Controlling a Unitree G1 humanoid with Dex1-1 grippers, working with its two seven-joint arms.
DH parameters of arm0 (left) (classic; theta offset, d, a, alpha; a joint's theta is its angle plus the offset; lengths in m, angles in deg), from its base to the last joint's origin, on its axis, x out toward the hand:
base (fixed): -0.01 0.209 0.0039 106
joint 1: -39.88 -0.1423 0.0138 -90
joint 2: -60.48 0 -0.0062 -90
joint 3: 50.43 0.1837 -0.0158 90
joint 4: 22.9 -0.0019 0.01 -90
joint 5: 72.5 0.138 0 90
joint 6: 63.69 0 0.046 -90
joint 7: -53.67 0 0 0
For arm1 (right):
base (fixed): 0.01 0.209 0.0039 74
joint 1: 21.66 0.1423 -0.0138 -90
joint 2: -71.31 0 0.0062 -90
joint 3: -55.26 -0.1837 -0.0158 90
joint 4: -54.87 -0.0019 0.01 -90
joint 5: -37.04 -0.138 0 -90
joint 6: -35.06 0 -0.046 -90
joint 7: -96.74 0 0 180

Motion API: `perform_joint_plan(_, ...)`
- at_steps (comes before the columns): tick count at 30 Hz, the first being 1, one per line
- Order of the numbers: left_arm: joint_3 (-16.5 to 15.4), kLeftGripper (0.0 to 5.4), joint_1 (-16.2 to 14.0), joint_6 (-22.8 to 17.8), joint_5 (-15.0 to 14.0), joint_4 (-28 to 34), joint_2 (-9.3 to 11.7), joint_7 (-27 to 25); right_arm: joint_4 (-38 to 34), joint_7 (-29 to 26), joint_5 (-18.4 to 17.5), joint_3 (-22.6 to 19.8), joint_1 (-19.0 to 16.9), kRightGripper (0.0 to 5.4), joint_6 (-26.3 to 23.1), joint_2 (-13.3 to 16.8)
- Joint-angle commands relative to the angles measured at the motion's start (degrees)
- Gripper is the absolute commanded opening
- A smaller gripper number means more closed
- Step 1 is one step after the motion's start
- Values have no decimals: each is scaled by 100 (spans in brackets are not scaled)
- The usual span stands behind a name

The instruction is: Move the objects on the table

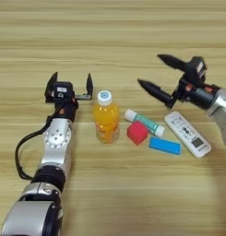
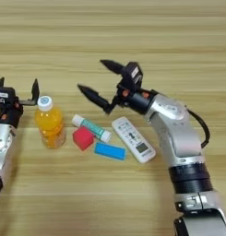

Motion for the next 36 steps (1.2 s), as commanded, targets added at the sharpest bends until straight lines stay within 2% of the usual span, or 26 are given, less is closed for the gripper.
perform_joint_plan(1,12,540,92,64,91,-14,27,14,410,815,319,-329,350,539,502,-175)
perform_joint_plan(5,7,540,96,61,88,-15,33,13,1178,1572,1089,-277,481,539,1350,-235)
perform_joint_plan(12,1,540,96,63,85,-12,40,13,2271,2367,1710,-294,633,539,2335,-327)
perform_joint_plan(21,-16,540,115,70,73,-39,59,6,3465,3018,1663,-638,536,539,3445,-507)
perform_joint_plan(24,-28,540,117,68,65,-40,72,0,3955,3014,1631,-689,544,539,3905,-503)
perform_joint_plan(28,-49,540,111,67,40,-38,103,-32,4484,2705,1238,-906,649,539,4441,-552)
perform_joint_plan(36,-127,540,114,70,-40,-40,178,-135,5204,2658,1084,-1085,964,539,4712,-574)
